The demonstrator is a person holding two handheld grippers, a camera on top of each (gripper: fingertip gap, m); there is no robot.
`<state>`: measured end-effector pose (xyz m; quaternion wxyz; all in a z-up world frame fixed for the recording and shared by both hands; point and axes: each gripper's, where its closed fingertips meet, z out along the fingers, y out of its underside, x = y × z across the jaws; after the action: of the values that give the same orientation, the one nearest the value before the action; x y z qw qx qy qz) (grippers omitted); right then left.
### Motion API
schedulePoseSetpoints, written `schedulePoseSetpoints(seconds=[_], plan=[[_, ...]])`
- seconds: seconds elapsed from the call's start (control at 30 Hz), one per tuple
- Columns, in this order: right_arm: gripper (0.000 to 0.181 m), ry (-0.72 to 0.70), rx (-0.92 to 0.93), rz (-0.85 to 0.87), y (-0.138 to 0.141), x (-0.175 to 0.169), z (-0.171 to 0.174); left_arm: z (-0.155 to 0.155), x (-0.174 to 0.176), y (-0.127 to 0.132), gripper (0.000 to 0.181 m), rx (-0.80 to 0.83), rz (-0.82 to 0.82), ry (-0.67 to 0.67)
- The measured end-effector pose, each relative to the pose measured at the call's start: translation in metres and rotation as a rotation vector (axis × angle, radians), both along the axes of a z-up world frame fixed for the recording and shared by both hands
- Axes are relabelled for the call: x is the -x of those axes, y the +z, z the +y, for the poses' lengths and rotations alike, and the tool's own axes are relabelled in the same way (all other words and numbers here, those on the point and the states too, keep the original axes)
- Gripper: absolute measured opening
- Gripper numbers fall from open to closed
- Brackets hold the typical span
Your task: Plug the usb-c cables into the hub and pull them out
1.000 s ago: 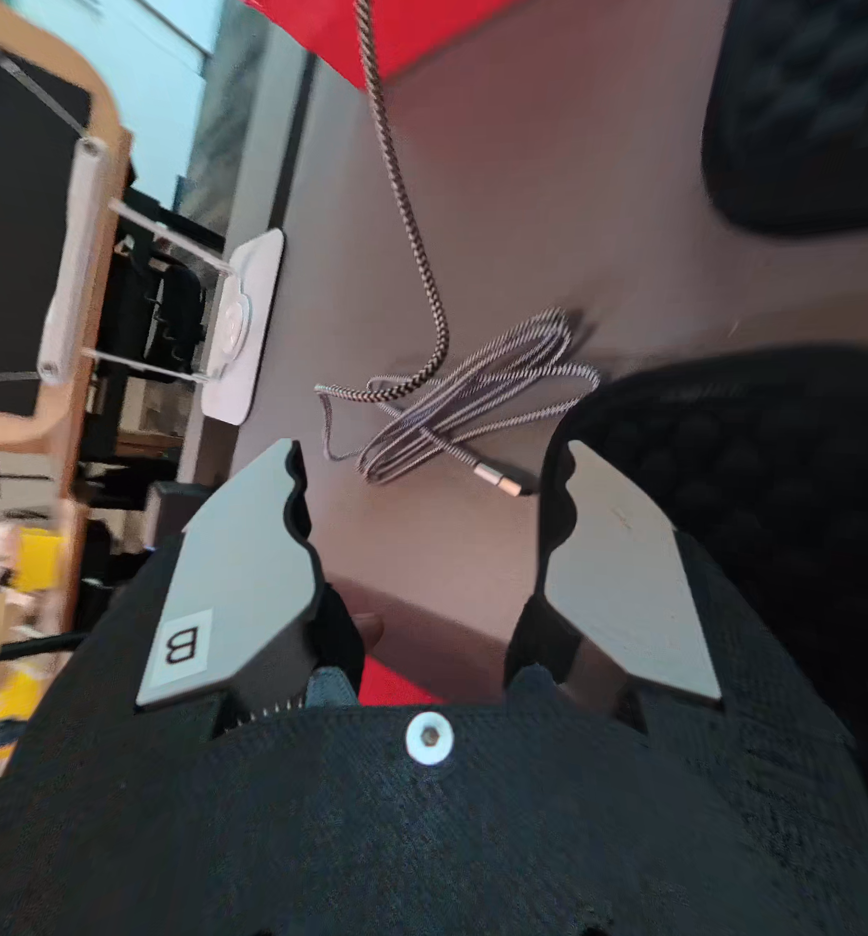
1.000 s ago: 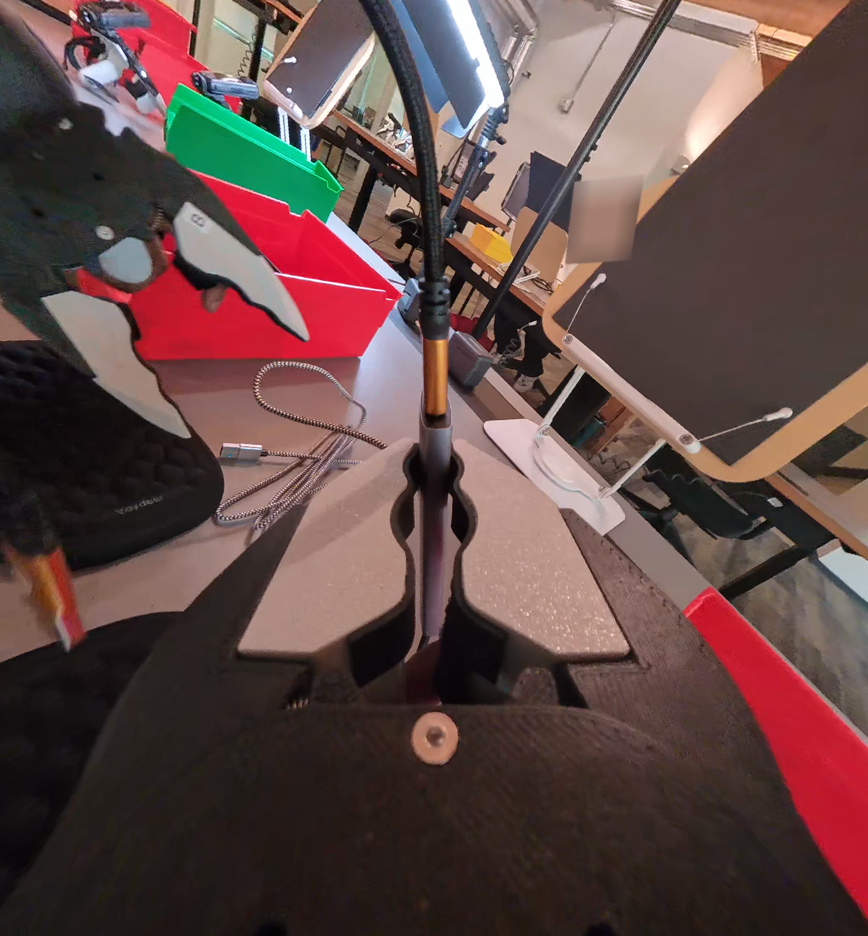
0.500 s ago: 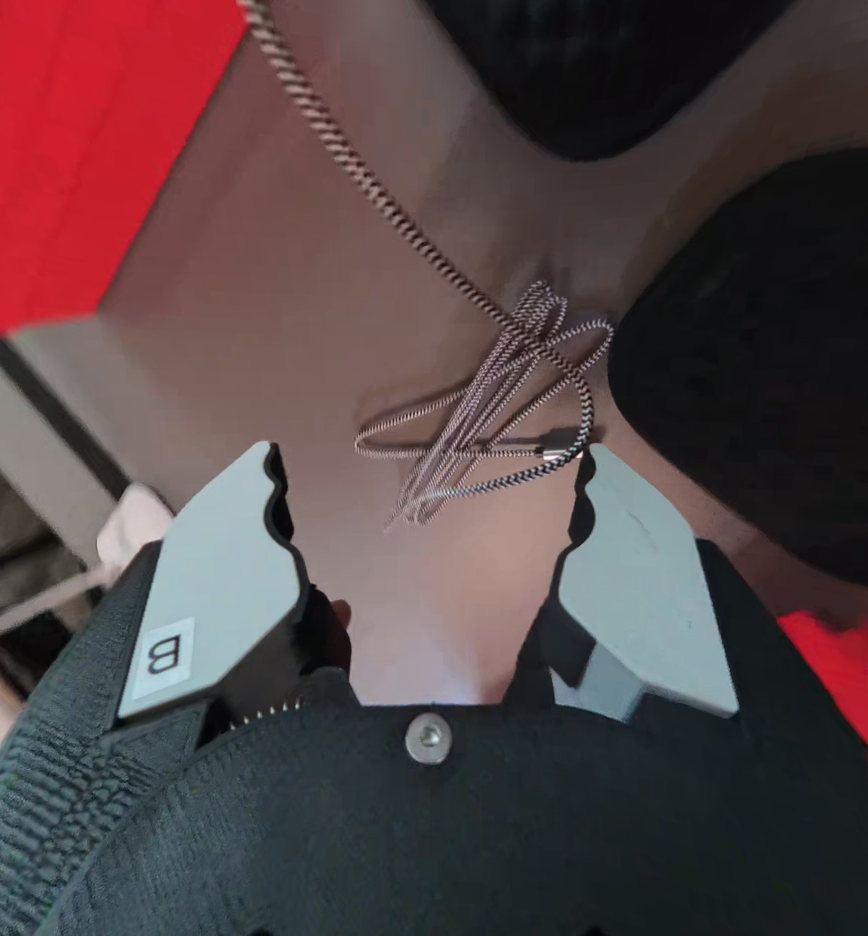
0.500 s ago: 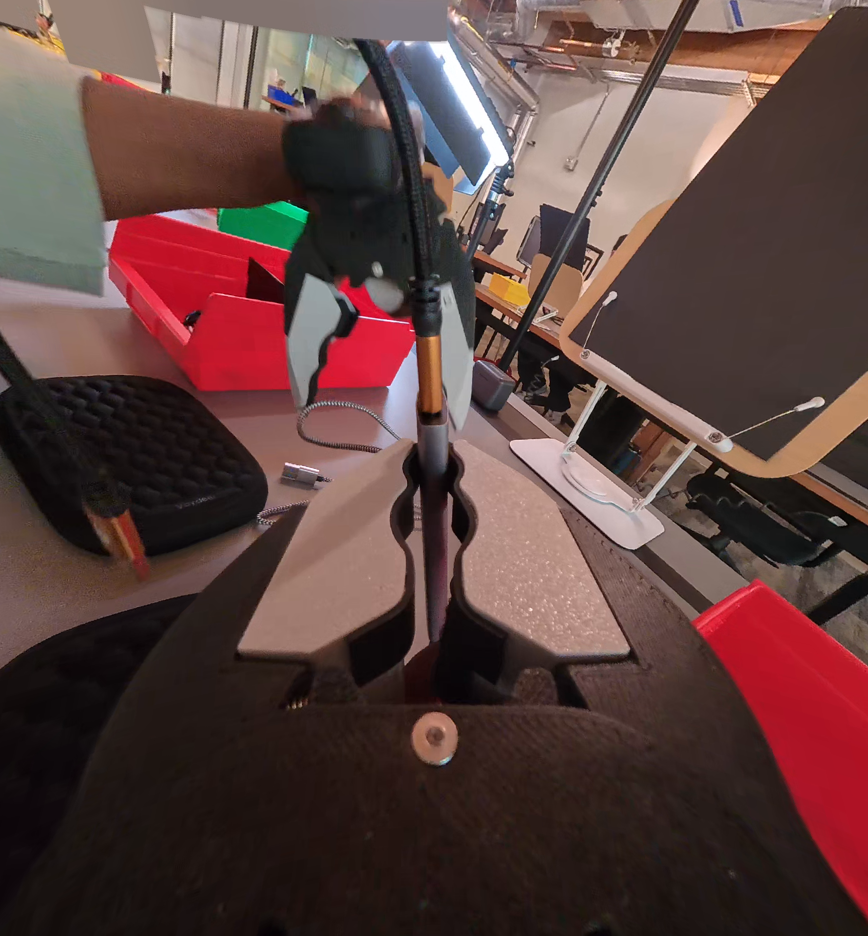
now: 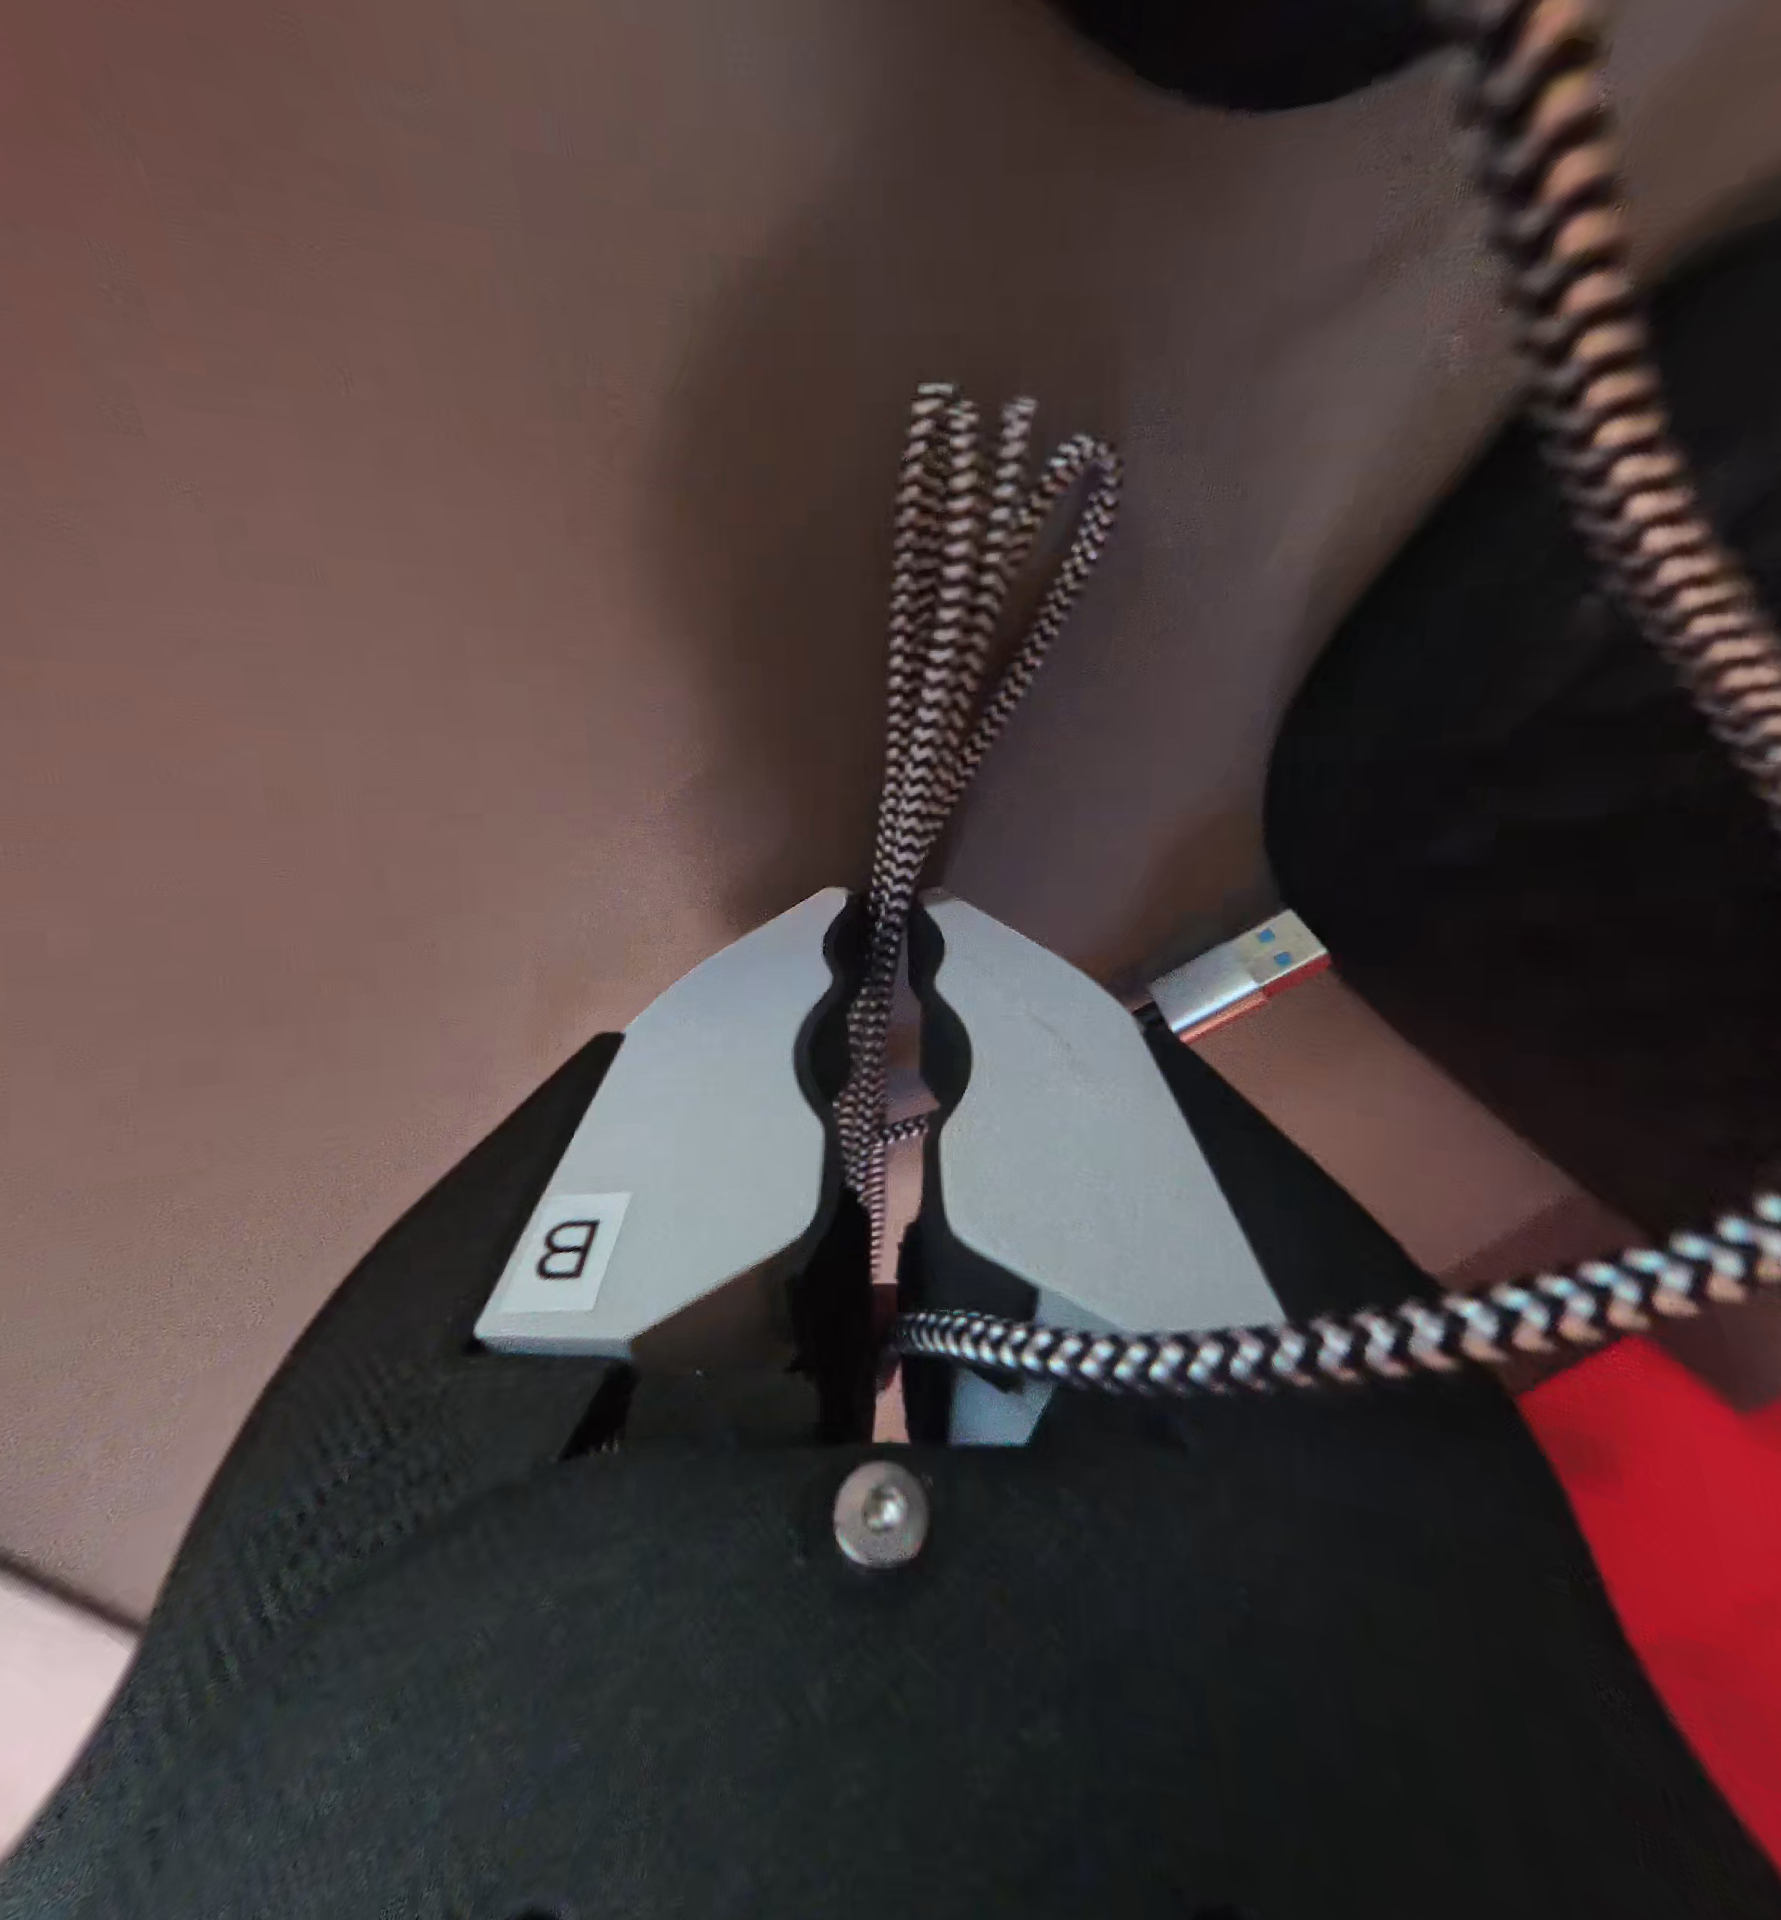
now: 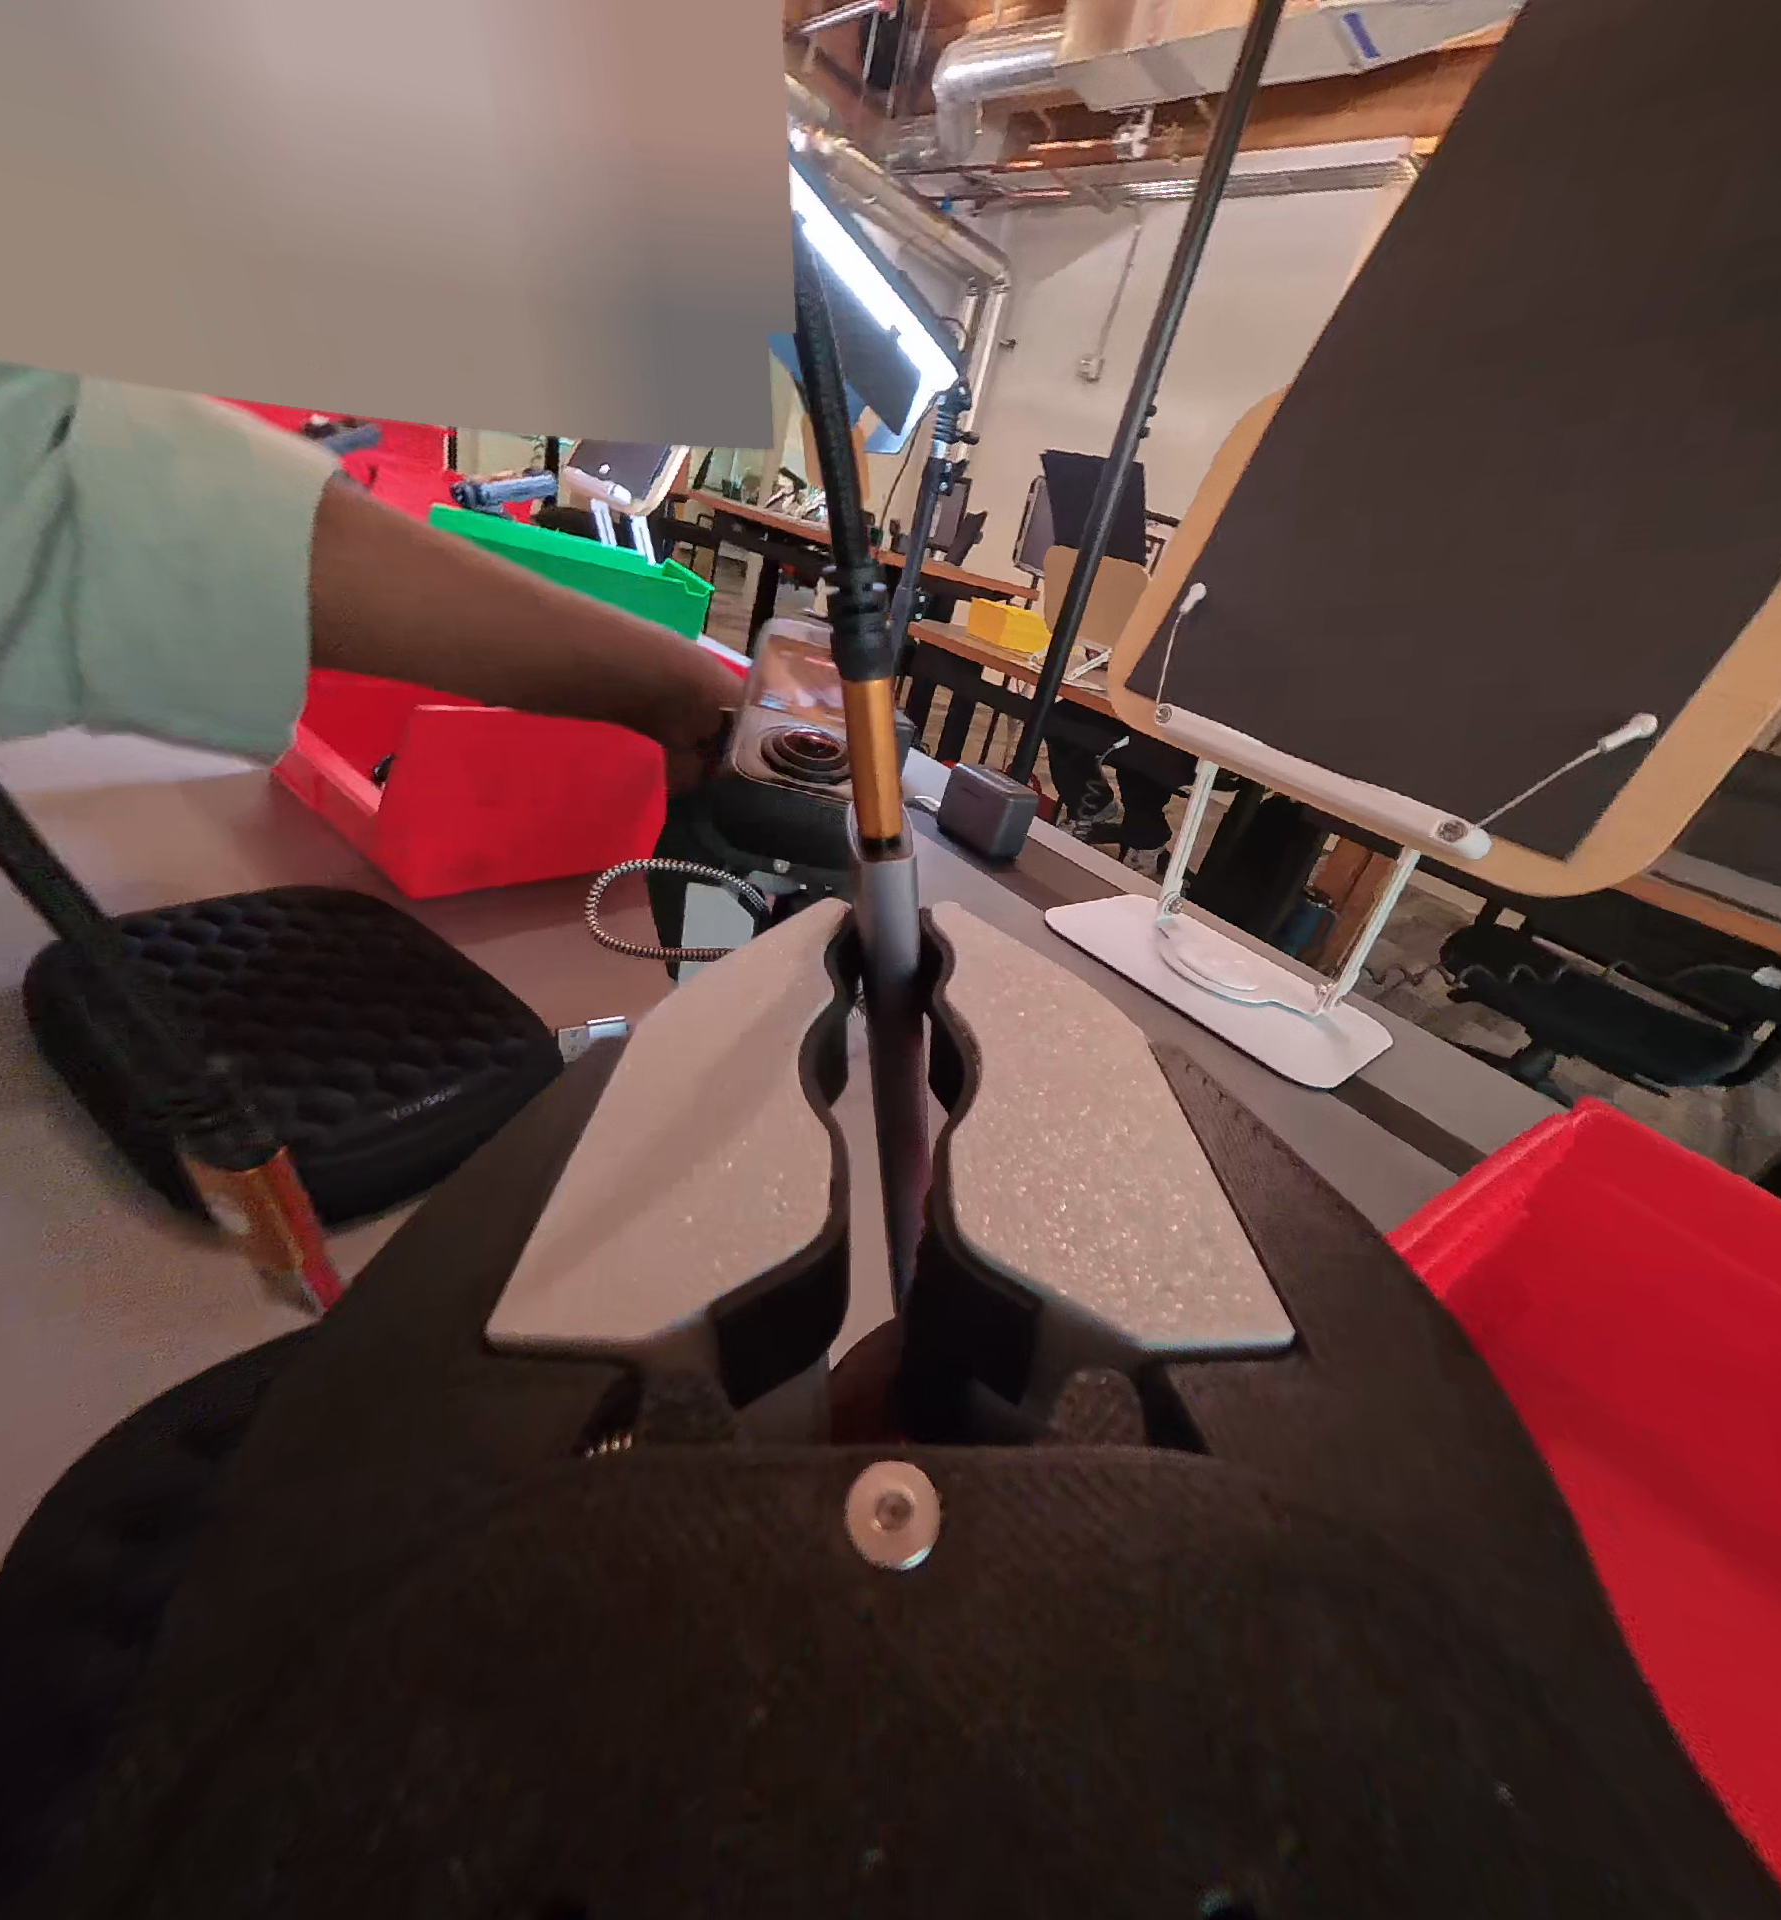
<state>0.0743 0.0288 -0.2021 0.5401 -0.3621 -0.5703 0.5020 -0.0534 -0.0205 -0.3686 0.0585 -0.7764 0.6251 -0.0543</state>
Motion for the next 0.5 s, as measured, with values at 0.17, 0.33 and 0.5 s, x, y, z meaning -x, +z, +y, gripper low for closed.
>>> schedulePoseSetpoints(seconds=[0.17,0.33,0.5], plan=[[0.008,0.000,0.148,0.014,-0.002,0.006,0.002,0.014,0.006,0.055,0.005,-0.334,-0.138,0.324],[0.009,0.036,0.251,0.058,0.006,0.015,-0.014,0.014,-0.020,0.146,0.004,-0.668,-0.645,0.636],[0.016,0.127,0.381,0.105,0.016,0.029,-0.043,-0.002,-0.071,0.187,0.004,-0.798,-1.048,0.670]])
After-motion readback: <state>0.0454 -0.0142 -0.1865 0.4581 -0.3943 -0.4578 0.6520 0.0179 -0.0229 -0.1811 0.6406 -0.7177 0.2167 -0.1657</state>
